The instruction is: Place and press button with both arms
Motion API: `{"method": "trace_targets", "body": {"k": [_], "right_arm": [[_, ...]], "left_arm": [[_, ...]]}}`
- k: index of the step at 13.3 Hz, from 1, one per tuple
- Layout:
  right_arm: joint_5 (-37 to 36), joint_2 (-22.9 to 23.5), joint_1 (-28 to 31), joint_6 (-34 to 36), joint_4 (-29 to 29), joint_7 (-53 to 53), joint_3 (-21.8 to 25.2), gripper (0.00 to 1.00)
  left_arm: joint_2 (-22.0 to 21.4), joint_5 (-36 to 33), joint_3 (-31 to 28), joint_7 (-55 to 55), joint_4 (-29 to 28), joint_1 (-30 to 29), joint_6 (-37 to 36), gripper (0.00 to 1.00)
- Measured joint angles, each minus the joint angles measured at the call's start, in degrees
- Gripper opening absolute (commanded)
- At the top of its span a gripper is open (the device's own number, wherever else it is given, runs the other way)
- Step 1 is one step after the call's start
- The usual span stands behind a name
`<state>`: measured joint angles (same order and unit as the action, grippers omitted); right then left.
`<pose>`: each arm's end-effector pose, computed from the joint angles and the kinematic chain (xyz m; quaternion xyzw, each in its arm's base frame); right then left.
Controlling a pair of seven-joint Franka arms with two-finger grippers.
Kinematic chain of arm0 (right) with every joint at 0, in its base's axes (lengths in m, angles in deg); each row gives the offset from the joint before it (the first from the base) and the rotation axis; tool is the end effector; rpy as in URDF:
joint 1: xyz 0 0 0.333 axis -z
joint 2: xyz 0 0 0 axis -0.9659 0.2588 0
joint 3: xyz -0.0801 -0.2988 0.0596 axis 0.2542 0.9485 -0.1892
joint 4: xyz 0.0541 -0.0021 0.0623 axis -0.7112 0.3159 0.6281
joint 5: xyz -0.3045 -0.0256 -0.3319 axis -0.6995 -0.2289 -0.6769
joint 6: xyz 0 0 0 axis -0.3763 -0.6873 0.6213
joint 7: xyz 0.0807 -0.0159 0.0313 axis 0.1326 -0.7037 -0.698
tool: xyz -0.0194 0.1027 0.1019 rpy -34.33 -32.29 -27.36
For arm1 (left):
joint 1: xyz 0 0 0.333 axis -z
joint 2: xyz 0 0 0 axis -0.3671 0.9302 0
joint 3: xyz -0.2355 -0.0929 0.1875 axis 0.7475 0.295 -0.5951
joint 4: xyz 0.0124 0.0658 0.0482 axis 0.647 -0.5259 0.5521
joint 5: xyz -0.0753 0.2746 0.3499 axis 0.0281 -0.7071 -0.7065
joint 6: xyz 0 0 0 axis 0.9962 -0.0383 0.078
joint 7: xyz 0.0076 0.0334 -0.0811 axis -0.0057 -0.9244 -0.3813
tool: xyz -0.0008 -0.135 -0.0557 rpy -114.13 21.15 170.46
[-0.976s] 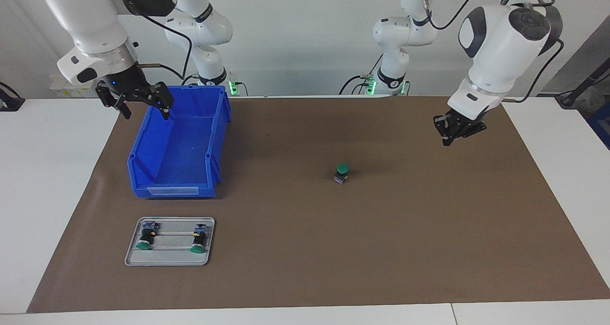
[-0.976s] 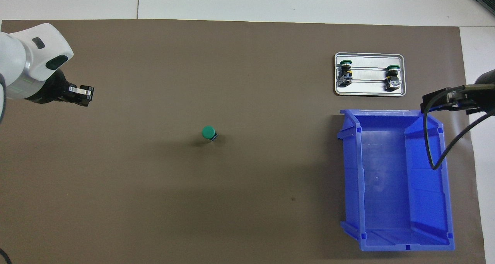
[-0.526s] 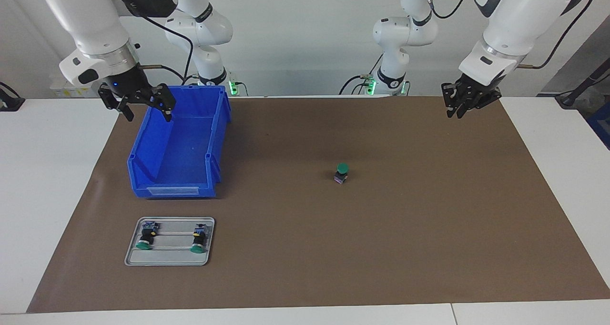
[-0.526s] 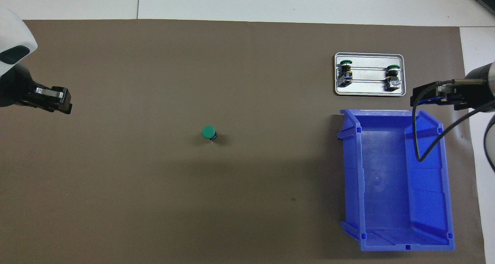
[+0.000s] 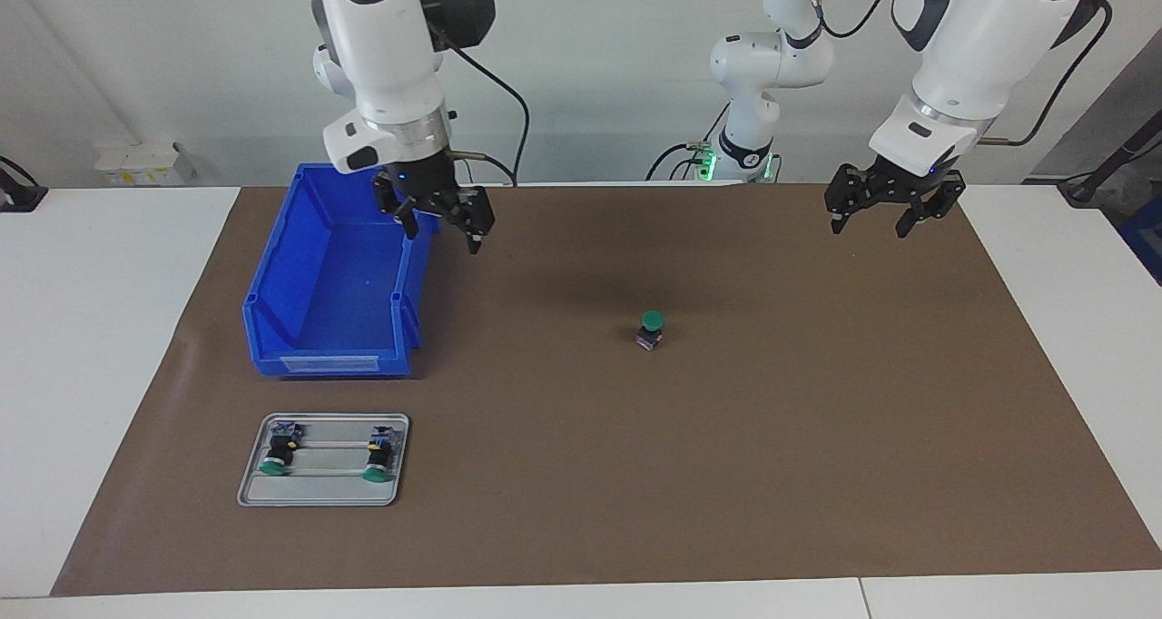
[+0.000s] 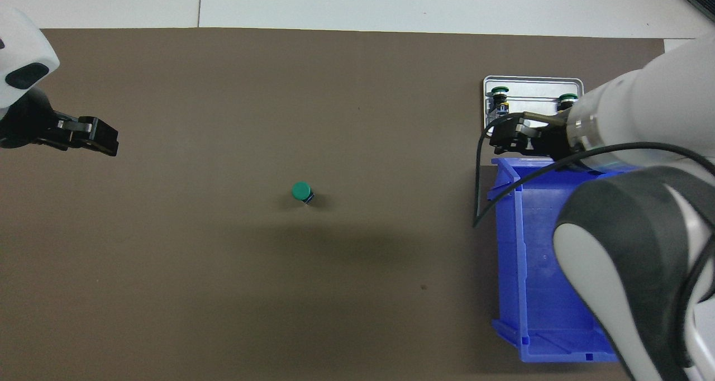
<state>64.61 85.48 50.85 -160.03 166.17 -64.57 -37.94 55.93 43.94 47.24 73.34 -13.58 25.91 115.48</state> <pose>0.6166 0.2559 0.5185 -0.9775 0.2070 -0.0316 0.0272 0.6253 -0.0872 0.5612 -0.9964 0.0849 -0.0029 0.0072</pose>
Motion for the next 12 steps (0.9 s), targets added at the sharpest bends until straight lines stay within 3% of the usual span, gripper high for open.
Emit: {"method": "trace_targets", "body": {"k": [5, 9, 12], "right_arm": [[0.0, 10.71, -9.73, -9.93, -3.3, -16.0, -0.07, 1.0], [0.0, 16.8, -14.14, -20.21, -3.74, -21.56, -0.05, 1.0], [-0.29, 21.75, -17.87, -22.94, -4.13, -21.67, -0.02, 1.0]], "left_arm": [[-5.19, -0.01, 0.04, 0.99, -11.27, -0.95, 8.62, 1.0], [-6.39, -0.01, 0.09, 1.01, -12.41, -0.95, 8.95, 1.0], [-6.42, -0.01, 0.09, 1.01, -12.41, -0.95, 8.95, 1.0]]}}
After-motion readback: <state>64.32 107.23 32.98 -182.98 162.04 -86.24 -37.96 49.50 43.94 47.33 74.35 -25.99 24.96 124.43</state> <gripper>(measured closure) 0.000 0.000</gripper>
